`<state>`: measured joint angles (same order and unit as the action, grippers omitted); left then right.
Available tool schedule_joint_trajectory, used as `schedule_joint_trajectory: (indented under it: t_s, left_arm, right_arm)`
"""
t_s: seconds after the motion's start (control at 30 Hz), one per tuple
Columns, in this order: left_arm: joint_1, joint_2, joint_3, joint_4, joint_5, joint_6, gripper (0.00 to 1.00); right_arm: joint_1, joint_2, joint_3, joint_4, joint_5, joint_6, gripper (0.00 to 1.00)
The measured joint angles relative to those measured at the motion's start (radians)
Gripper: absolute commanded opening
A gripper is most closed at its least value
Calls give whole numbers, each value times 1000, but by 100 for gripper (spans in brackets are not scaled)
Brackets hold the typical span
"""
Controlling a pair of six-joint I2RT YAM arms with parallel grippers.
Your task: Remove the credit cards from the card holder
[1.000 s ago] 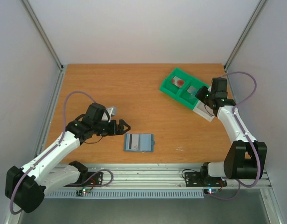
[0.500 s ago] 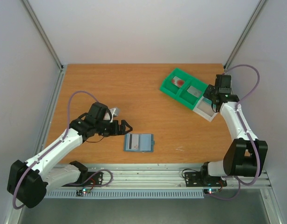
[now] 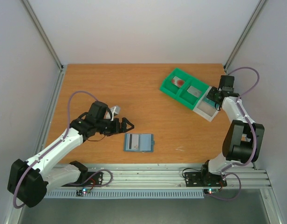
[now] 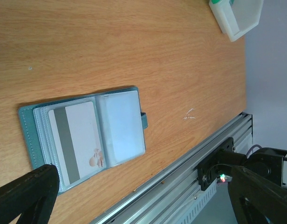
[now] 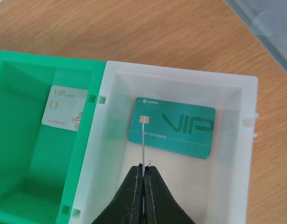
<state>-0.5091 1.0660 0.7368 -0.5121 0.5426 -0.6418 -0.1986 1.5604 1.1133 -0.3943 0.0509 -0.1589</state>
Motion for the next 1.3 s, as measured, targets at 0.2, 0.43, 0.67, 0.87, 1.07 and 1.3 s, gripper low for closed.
schedule_joint_trajectory:
  t_s: [0.2, 0.43, 0.67, 0.87, 1.07, 1.3]
  left_arm:
    - [0, 0, 0, 0, -6, -13, 99]
    - [0, 0, 4, -5, -16, -24, 99]
    - [0, 1, 47, -9, -16, -39, 99]
    - [0, 2, 50, 0, -14, -63, 99]
    - [0, 18, 48, 16, -8, -87, 99]
    - [0, 19, 45, 24, -8, -97, 99]
  right_arm:
    - [-28, 53, 11, 40, -87, 1, 1]
    - [-46, 99, 31, 82, -139, 0, 1]
    - [-81, 129, 31, 119, -187, 3, 1]
    - [-89, 166, 32, 141, -222, 3, 1]
    - [-89, 192, 35, 158, -243, 4, 1]
    - [-98, 209, 45, 170, -253, 7, 7]
